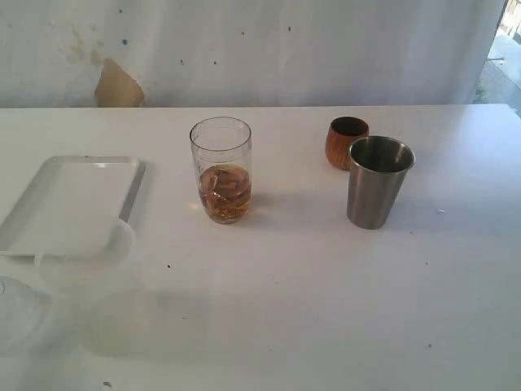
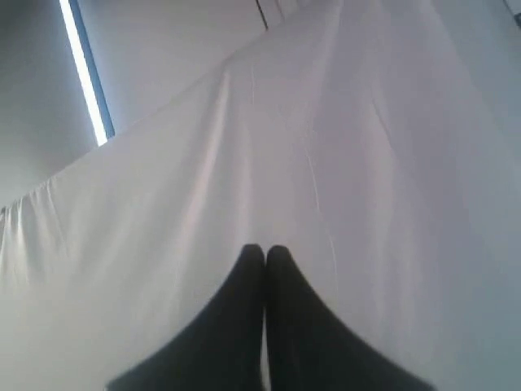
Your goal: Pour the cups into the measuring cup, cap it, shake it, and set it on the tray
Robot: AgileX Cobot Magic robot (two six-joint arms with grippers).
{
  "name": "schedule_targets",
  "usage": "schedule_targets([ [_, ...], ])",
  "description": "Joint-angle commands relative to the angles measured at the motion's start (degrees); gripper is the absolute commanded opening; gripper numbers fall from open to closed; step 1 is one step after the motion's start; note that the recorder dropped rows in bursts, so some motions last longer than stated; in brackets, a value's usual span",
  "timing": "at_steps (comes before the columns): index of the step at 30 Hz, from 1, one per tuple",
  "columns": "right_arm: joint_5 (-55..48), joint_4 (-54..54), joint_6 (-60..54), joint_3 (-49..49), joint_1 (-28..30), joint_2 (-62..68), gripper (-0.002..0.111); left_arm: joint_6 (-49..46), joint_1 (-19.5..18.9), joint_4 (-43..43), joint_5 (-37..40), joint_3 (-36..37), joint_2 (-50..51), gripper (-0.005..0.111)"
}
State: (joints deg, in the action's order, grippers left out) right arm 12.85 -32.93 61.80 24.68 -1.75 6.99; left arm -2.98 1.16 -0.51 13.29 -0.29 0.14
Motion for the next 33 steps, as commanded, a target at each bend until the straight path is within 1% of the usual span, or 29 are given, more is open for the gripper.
schedule_targets([
  [1,7.1,21.6,-26.9,-2.5,-0.5,-0.9,0.000,0.1,0.1,0.1,0.0,0.3,-0.1,0.001],
  [2,9.2,24.4,-32.2,-3.2,-0.5,-1.2,0.000,0.1,0.1,0.1,0.0,0.3,-0.1,0.001],
  [4,8.6,27.7,-38.0,-4.3,-0.5,-2.3,0.000,0.1,0.1,0.1,0.0,0.3,-0.1,0.001],
  [6,4.3,31.7,-43.5,-5.0,-0.5,-3.8,0.000,0.1,0.1,0.1,0.0,0.3,-0.1,0.001],
  [8,-2.7,36.9,-49.5,-5.7,-0.5,-5.9,0.000,0.1,0.1,0.1,0.0,0.3,-0.1,0.001],
  [11,-12.1,44.5,-62.4,-6.1,-0.5,-7.0,0.000,0.1,0.1,0.1,0.0,0.3,-0.1,0.001],
  [13,-16.8,45.4,-66.4,-6.1,-0.5,-7.0,0.000,0.1,0.1,0.1,0.0,0.3,-0.1,0.001],
  [18,-23.5,42.1,-66.6,-6.2,-0.5,-7.0,0.000,0.1,0.1,0.1,0.0,0.3,-0.1,0.001],
  [24,-25.0,38.0,-66.6,-7.0,-0.5,-7.0,0.000,0.1,0.1,0.1,0.0,0.3,-0.1,0.001],
  [30,-24.8,37.6,-66.6,-14.5,-0.5,-7.0,0.000,0.1,0.1,0.1,0.0,0.3,-0.1,0.001],
  [33,-21.6,37.6,-66.6,-19.2,-0.5,-7.0,0.000,0.1,0.1,0.1,0.0,0.3,-0.1,0.001],
])
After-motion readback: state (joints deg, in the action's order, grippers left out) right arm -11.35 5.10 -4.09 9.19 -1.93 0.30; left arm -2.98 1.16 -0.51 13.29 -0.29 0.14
